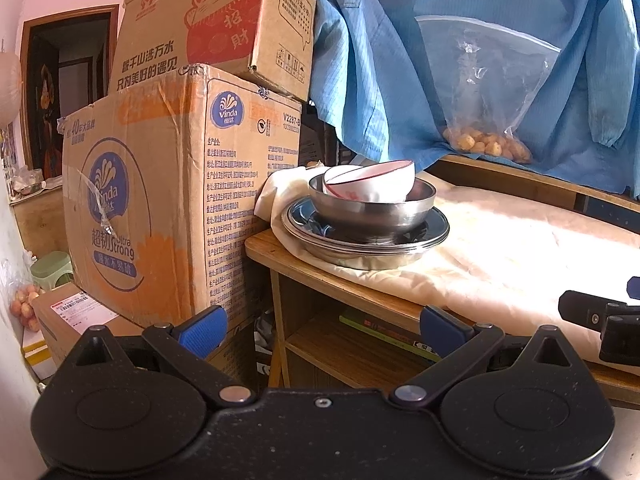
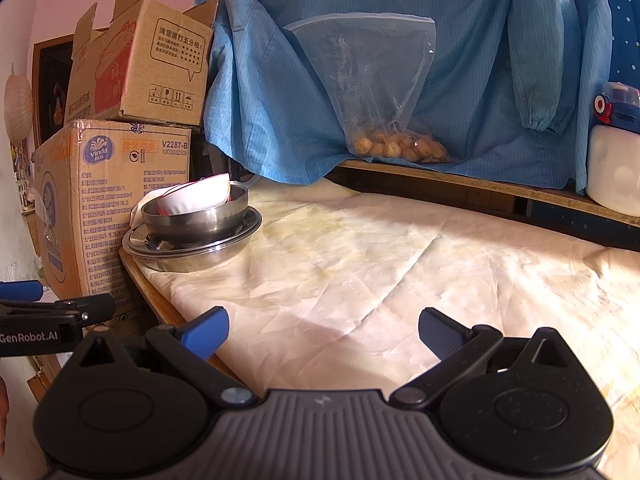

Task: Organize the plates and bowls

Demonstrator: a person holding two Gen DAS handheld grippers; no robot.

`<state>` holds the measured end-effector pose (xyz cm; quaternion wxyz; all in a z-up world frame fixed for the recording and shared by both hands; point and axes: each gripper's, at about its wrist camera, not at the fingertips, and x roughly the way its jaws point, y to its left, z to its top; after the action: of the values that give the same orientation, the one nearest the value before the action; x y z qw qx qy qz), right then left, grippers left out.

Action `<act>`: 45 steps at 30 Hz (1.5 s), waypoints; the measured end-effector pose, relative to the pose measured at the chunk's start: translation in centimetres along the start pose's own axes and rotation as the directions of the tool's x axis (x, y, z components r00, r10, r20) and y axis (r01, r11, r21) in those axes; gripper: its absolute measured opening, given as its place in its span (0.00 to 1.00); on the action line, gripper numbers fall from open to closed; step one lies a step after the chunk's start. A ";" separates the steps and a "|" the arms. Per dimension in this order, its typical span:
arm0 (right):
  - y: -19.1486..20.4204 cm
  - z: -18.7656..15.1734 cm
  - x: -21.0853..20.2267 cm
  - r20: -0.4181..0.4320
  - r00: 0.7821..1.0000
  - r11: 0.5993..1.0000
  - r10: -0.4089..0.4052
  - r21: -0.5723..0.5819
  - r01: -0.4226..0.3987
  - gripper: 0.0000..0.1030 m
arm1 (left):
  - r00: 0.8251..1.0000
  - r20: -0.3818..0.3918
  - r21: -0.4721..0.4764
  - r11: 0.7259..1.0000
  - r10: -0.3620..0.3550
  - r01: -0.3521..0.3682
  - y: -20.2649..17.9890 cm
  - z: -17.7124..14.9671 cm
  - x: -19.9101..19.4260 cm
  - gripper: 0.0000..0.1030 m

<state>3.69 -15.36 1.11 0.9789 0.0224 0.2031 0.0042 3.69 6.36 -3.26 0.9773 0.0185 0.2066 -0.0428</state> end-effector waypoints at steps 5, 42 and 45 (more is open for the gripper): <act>0.0 0.0 0.0 0.000 1.000 1.000 0.000 0.000 0.000 1.00 | 1.000 0.001 0.000 1.000 -0.001 0.001 0.0 0.0 0.0 0.99; -0.1 0.0 -0.1 0.001 1.000 1.000 -0.001 0.002 0.001 1.00 | 1.000 0.006 0.011 1.000 -0.002 0.002 -0.2 0.1 -0.2 0.99; -0.2 0.0 -0.1 0.002 1.000 1.000 0.000 0.003 0.000 1.00 | 1.000 0.005 0.012 1.000 -0.002 0.002 -0.2 0.1 -0.2 0.99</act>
<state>3.63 -15.53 1.17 0.9790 0.0238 0.2022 0.0036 3.56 6.18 -3.09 0.9777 0.0243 0.2038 -0.0449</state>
